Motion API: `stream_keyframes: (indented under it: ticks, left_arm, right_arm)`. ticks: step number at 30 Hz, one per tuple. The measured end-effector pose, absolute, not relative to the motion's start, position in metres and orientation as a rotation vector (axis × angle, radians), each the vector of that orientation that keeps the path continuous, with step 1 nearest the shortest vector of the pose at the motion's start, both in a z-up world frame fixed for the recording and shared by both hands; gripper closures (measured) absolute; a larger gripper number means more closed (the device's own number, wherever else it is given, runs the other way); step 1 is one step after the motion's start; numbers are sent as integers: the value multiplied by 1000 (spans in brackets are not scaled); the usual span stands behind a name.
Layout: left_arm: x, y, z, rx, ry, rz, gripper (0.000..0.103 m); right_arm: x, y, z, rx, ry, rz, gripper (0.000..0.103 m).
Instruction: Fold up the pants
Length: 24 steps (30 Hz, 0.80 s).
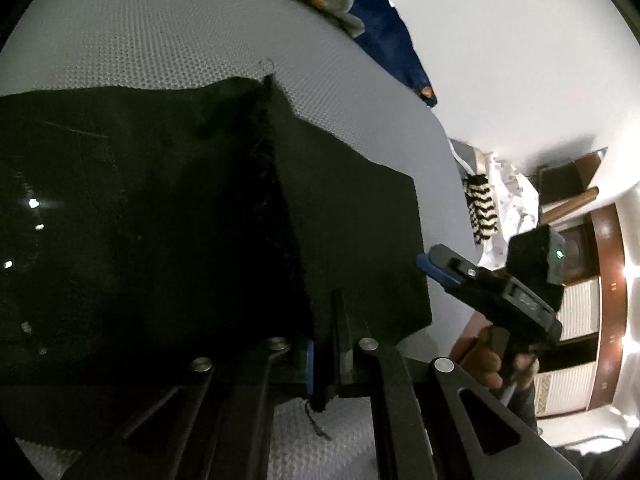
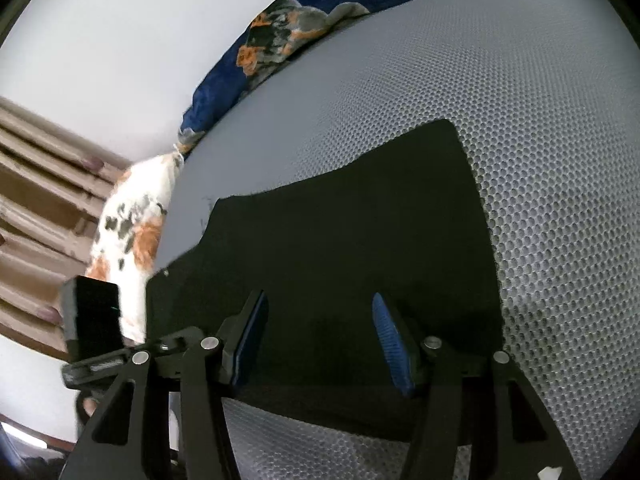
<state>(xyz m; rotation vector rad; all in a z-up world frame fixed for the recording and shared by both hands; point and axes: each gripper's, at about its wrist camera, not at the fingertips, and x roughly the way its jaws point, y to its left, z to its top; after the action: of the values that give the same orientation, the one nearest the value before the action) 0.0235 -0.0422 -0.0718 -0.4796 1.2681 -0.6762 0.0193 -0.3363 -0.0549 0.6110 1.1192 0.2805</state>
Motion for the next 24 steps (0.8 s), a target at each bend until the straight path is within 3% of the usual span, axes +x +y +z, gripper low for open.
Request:
stream_keyframes:
  ticks: [10,15,24]
  left_arm:
    - [15,-41,-110,-367,1348,-608,96]
    - [17,-36,-91,-218,1249,-560,85]
    - [53,-46,-57,-184,1046,-553,85]
  right_arm:
    - [15,-322,-72,396,1192,189,57]
    - [28,-317,-61,309,1177,143,57]
    - [79,-330,-50,243,1116,89,58]
